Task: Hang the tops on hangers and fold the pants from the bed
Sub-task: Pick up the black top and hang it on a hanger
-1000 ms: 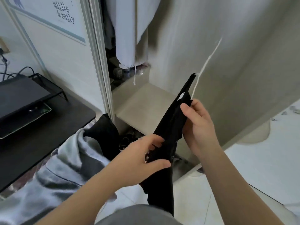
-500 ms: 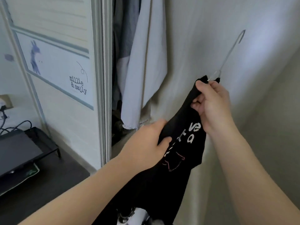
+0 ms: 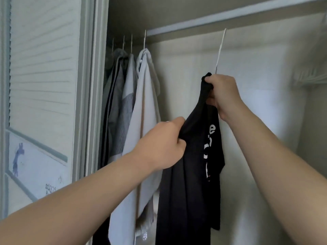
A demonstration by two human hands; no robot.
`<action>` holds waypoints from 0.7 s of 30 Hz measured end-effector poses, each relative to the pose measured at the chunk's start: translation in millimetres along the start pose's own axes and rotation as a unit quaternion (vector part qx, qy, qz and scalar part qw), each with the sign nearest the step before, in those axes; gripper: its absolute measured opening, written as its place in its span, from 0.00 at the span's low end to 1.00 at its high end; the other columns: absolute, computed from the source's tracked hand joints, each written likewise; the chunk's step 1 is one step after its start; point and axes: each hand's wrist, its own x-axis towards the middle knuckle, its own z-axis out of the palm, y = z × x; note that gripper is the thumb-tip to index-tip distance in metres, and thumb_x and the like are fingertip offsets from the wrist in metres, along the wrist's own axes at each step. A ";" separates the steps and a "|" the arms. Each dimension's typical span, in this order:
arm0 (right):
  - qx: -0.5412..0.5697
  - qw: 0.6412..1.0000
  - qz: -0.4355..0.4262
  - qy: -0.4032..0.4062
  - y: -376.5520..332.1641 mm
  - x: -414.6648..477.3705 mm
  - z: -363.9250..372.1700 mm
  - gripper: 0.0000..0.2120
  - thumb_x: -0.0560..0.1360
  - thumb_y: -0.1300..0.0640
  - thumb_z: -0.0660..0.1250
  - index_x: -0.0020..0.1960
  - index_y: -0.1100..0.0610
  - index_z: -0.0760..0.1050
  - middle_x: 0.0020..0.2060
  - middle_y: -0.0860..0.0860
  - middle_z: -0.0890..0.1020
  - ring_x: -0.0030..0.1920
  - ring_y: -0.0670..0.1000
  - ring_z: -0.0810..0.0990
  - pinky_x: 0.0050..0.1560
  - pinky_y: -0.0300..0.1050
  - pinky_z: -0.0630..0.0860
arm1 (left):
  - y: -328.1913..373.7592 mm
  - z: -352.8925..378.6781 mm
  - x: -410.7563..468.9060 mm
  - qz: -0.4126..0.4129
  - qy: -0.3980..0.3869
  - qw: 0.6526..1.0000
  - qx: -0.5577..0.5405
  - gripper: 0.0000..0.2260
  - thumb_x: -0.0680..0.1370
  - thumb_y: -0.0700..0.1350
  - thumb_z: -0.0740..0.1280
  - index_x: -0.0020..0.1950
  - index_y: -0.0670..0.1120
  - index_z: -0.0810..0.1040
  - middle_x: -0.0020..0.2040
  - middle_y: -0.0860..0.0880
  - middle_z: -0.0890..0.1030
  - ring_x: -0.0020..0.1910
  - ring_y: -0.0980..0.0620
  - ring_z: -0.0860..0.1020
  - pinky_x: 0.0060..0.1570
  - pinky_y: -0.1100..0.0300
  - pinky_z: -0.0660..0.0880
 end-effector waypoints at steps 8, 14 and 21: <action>-0.047 0.997 -0.065 0.005 -46.8 108.1 -9.6 0.03 0.76 0.62 0.61 0.46 0.59 0.73 0.35 0.55 0.71 0.34 0.54 0.71 0.30 0.41 0.69 | 19.5 -31.5 102.4 0.019 0.054 0.996 0.070 0.04 0.75 0.39 0.58 0.43 0.47 0.69 0.38 0.48 0.76 0.39 0.45 0.77 0.37 0.52 0.76; -0.070 0.995 -0.070 0.016 -49.5 165.3 -15.4 0.04 0.77 0.63 0.59 0.48 0.60 0.72 0.38 0.58 0.72 0.38 0.56 0.72 0.33 0.44 0.66 | 20.4 -36.9 148.8 0.008 0.047 0.990 0.135 0.05 0.75 0.38 0.58 0.44 0.48 0.67 0.41 0.48 0.75 0.41 0.44 0.76 0.40 0.52 0.75; -0.068 0.996 -0.048 -0.013 -22.4 184.5 0.1 0.04 0.77 0.63 0.59 0.46 0.61 0.72 0.39 0.60 0.73 0.38 0.57 0.73 0.32 0.42 0.66 | -1.6 -33.4 160.0 -0.027 0.023 0.984 0.172 0.07 0.75 0.37 0.57 0.42 0.49 0.66 0.45 0.46 0.76 0.43 0.42 0.77 0.45 0.49 0.78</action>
